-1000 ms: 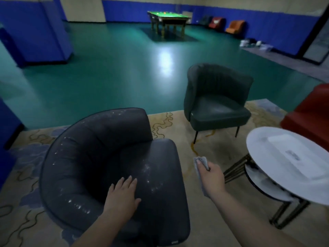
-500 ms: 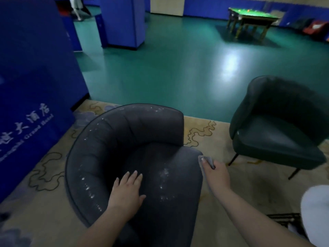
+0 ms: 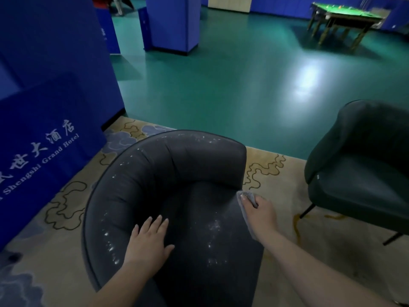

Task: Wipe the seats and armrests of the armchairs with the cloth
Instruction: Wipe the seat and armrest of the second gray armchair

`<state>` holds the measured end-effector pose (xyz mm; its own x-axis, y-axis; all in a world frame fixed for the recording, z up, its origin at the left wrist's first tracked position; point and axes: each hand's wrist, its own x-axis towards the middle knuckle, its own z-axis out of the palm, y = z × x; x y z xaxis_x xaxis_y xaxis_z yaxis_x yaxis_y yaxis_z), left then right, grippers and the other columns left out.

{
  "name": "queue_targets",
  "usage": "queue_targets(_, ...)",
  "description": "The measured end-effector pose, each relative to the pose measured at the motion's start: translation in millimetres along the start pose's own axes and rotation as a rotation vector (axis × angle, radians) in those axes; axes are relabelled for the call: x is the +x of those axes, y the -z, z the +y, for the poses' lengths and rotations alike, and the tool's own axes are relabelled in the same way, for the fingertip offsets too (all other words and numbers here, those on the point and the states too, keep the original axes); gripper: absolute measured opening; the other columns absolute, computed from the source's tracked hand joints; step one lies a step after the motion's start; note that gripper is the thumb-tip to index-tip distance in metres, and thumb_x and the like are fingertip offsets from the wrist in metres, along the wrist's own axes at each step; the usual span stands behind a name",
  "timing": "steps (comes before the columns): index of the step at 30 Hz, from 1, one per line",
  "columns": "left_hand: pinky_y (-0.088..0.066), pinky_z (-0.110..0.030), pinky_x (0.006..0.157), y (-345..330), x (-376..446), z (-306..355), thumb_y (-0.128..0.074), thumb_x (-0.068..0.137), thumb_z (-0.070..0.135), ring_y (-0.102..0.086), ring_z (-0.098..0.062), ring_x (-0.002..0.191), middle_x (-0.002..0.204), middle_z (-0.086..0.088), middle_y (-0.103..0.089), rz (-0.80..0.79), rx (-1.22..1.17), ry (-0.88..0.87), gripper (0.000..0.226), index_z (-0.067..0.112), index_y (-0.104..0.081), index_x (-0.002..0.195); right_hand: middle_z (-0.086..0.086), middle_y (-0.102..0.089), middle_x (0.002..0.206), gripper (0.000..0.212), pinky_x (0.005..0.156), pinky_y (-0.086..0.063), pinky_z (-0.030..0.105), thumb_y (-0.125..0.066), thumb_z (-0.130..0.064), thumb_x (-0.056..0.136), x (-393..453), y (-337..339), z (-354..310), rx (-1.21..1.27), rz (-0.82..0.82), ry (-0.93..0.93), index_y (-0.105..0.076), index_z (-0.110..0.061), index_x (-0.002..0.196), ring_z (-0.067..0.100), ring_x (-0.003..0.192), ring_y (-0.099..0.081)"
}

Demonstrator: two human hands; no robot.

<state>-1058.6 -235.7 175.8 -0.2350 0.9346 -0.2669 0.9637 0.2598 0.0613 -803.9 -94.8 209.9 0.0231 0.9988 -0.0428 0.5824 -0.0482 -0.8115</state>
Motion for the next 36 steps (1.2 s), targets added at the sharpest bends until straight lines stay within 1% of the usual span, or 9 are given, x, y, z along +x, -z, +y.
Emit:
queue_targets(4, -0.009, -0.043, 0.12, -1, 9, -3, -0.037, 0.094, 0.061, -0.001, -0.017, 0.149, 0.163, 0.007, -0.004, 0.008, -0.009, 0.044, 0.077, 0.028, -0.005, 0.155, 0.006, -0.061, 0.084, 0.031, 0.066, -0.045, 0.029, -0.052, -0.045, 0.093, 22, -20, 10, -0.027, -0.081, -0.005, -0.066, -0.02, 0.081, 0.016, 0.076, -0.06)
queue_targets(7, -0.009, -0.042, 0.12, -7, 13, -2, -0.036, 0.094, 0.061, -0.001, -0.017, 0.149, 0.163, 0.008, -0.003, -0.006, -0.021, 0.106, 0.077, 0.028, -0.004, 0.155, 0.004, -0.061, 0.087, 0.032, 0.066, -0.044, 0.025, -0.05, -0.046, 0.093, 44, -36, 14, -0.062, -0.142, 0.025, -0.067, -0.02, 0.088, 0.012, 0.078, -0.059)
queue_targets(13, -0.009, -0.04, 0.12, -19, 22, 12, -0.035, 0.093, 0.062, 0.0, -0.015, 0.149, 0.162, 0.01, -0.002, 0.01, -0.057, 0.273, 0.076, 0.03, -0.004, 0.155, -0.004, -0.05, 0.092, 0.029, 0.058, -0.032, 0.012, -0.051, -0.047, 0.093, 95, -63, 18, -0.138, -0.293, 0.086, -0.064, -0.02, 0.092, 0.001, 0.075, -0.05)
queue_targets(16, -0.008, -0.04, 0.12, -25, 24, 28, -0.034, 0.094, 0.062, 0.0, -0.015, 0.149, 0.162, 0.01, -0.002, 0.01, -0.083, 0.375, 0.075, 0.029, -0.004, 0.155, -0.003, -0.05, 0.096, 0.029, 0.06, -0.035, 0.013, -0.051, -0.045, 0.093, 121, -75, 22, -0.149, -0.411, 0.144, -0.064, -0.019, 0.093, 0.004, 0.076, -0.053)
queue_targets(20, -0.007, -0.04, 0.12, -37, 21, 60, -0.034, 0.094, 0.062, 0.001, -0.014, 0.149, 0.162, 0.011, -0.001, 0.036, -0.165, 0.561, 0.075, 0.03, -0.004, 0.155, 0.003, -0.054, 0.098, 0.031, 0.07, -0.047, 0.023, -0.053, -0.042, 0.094, 149, -89, 27, -0.127, -0.599, 0.236, -0.066, -0.014, 0.092, 0.009, 0.08, -0.058)
queue_targets(23, -0.007, -0.04, 0.12, -48, 15, 85, -0.034, 0.093, 0.062, 0.001, -0.014, 0.149, 0.162, 0.011, -0.002, 0.062, -0.212, 0.683, 0.075, 0.03, -0.004, 0.154, 0.002, -0.054, 0.094, 0.029, 0.065, -0.042, 0.018, -0.053, -0.042, 0.093, 163, -98, 31, -0.141, -0.7, 0.313, -0.065, -0.017, 0.084, 0.008, 0.078, -0.058)
queue_targets(26, -0.008, -0.04, 0.12, -61, 7, 110, -0.034, 0.093, 0.063, 0.0, -0.014, 0.149, 0.162, 0.011, -0.003, 0.08, -0.254, 0.773, 0.075, 0.031, -0.005, 0.154, 0.002, -0.054, 0.093, 0.03, 0.062, -0.039, 0.017, -0.052, -0.042, 0.094, 172, -106, 38, -0.176, -0.752, 0.373, -0.064, -0.017, 0.083, 0.008, 0.076, -0.057)
queue_targets(30, -0.007, -0.04, 0.12, -82, -5, 136, -0.034, 0.092, 0.064, 0.002, -0.013, 0.149, 0.162, 0.013, -0.002, 0.094, -0.312, 0.866, 0.075, 0.033, -0.005, 0.154, 0.001, -0.052, 0.089, 0.027, 0.058, -0.036, 0.017, -0.053, -0.041, 0.093, 172, -115, 52, -0.184, -0.766, 0.426, -0.058, -0.023, 0.074, 0.008, 0.072, -0.056)
queue_targets(36, -0.008, -0.042, 0.119, -112, -27, 162, -0.039, 0.091, 0.063, 0.0, -0.014, 0.149, 0.162, 0.013, -0.004, 0.109, -0.352, 0.961, 0.075, 0.034, -0.01, 0.154, 0.001, -0.05, 0.09, 0.025, 0.058, -0.033, 0.013, -0.053, -0.038, 0.094, 161, -118, 74, -0.212, -0.797, 0.482, -0.06, -0.017, 0.082, 0.006, 0.073, -0.053)
